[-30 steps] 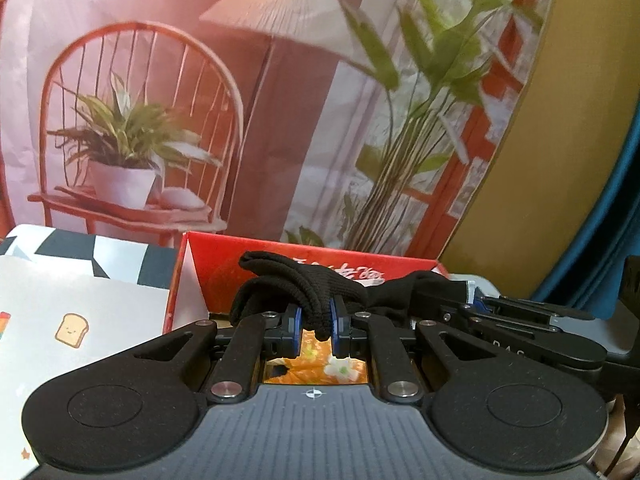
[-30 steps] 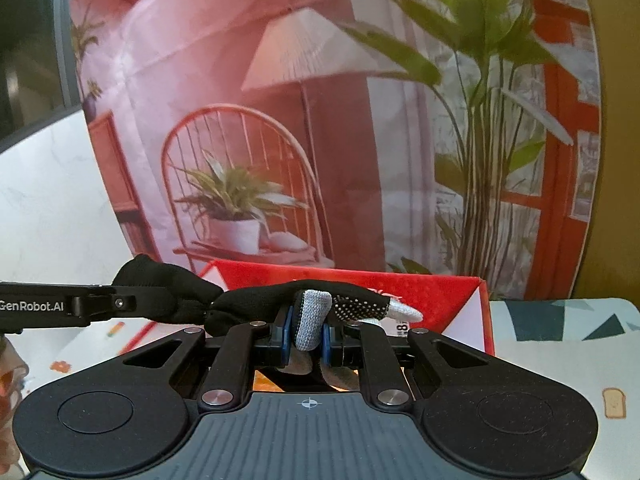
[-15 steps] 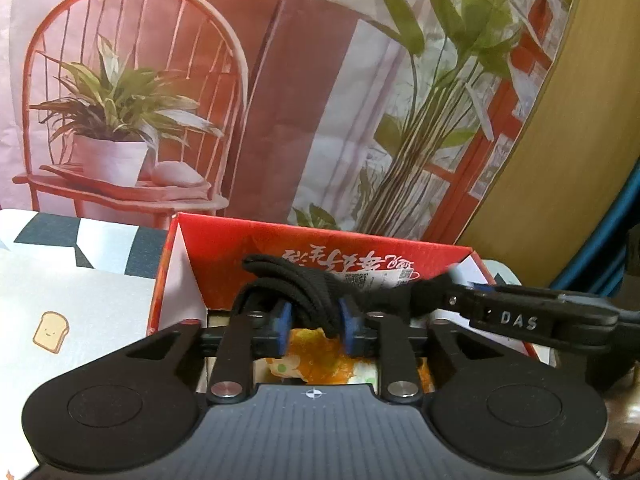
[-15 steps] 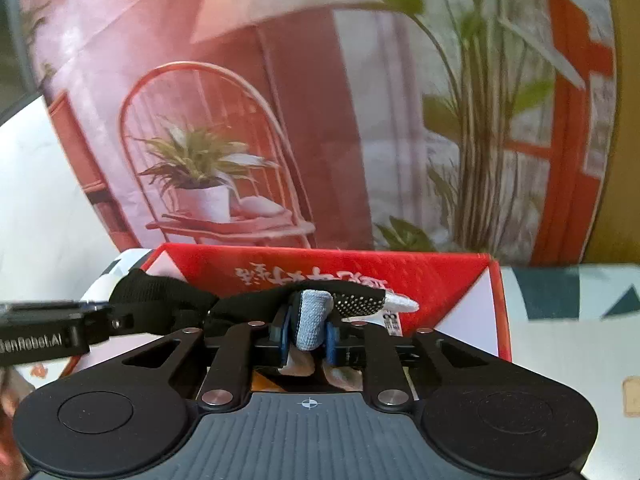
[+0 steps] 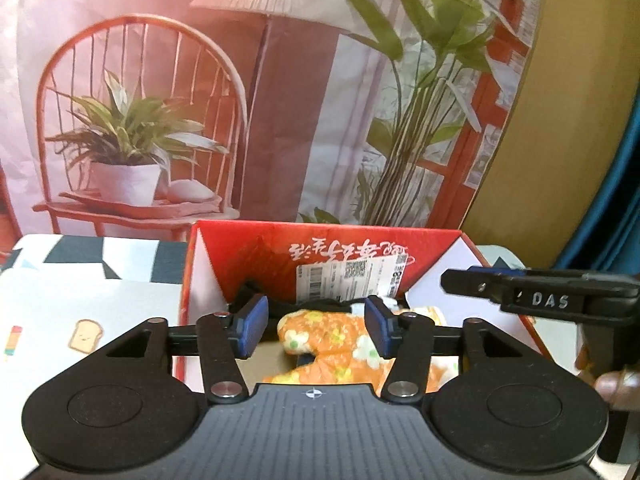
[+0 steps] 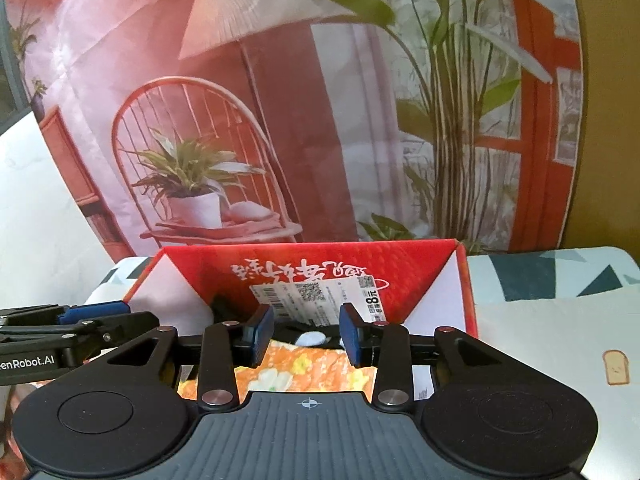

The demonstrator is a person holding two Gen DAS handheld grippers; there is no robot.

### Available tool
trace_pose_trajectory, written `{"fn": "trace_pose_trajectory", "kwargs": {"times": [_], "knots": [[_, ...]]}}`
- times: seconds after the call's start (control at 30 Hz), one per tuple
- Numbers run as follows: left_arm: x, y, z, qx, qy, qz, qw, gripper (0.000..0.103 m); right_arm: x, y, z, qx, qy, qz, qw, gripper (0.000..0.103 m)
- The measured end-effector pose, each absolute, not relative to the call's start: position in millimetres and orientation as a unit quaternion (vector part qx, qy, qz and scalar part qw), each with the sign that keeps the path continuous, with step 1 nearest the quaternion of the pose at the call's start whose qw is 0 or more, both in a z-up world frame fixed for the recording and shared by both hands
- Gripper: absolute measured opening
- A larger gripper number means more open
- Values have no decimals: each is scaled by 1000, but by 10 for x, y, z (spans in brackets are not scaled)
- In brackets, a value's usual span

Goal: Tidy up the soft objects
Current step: 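Open both tools over the red box to drop the black glove inside, then move both tools down to the white foil packet in front of the box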

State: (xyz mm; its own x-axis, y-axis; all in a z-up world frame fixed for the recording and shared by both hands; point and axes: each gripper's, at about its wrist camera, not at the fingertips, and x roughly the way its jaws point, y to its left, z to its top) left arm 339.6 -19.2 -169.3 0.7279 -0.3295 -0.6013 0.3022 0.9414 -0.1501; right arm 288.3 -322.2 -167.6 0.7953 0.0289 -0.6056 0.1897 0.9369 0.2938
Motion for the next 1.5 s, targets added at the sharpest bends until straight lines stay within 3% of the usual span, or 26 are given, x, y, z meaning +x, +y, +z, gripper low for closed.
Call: {"fn": "trace_pose_trajectory", "kwargs": {"times": [0.13, 0.33, 0.4, 0.6, 0.93, 1.03, 1.13, 1.3, 1.5], "knots": [[3131, -111, -1640, -14, 323, -168, 931, 63, 2632, -3127, -1575, 157, 304, -41, 939, 44], [2619, 41, -1640, 2, 315, -166, 935, 64, 2168, -2905, -1486, 132, 278, -33, 951, 74], [2434, 104, -1671, -1, 314, -167, 935, 64, 2001, -2815, -1481, 126, 273, -29, 953, 90], [1899, 234, -1854, -5, 323, -166, 932, 64, 1526, -2533, -1585, 119, 264, -18, 957, 102], [1207, 292, -2256, -19, 352, -184, 918, 62, 694, -2005, -2005, 95, 276, 1, 956, 102], [1132, 293, -2376, -32, 366, -189, 911, 51, 498, -1850, -2100, 78, 282, 16, 956, 102], [1095, 311, -2460, -46, 371, -190, 908, 45, 364, -1717, -2177, 65, 289, 39, 954, 94], [1077, 306, -2536, -47, 377, -193, 905, 41, 288, -1611, -2321, 64, 314, 69, 945, 70], [1101, 303, -2620, -50, 390, -193, 899, 41, 303, -1556, -2453, 65, 340, 83, 935, 68]]}}
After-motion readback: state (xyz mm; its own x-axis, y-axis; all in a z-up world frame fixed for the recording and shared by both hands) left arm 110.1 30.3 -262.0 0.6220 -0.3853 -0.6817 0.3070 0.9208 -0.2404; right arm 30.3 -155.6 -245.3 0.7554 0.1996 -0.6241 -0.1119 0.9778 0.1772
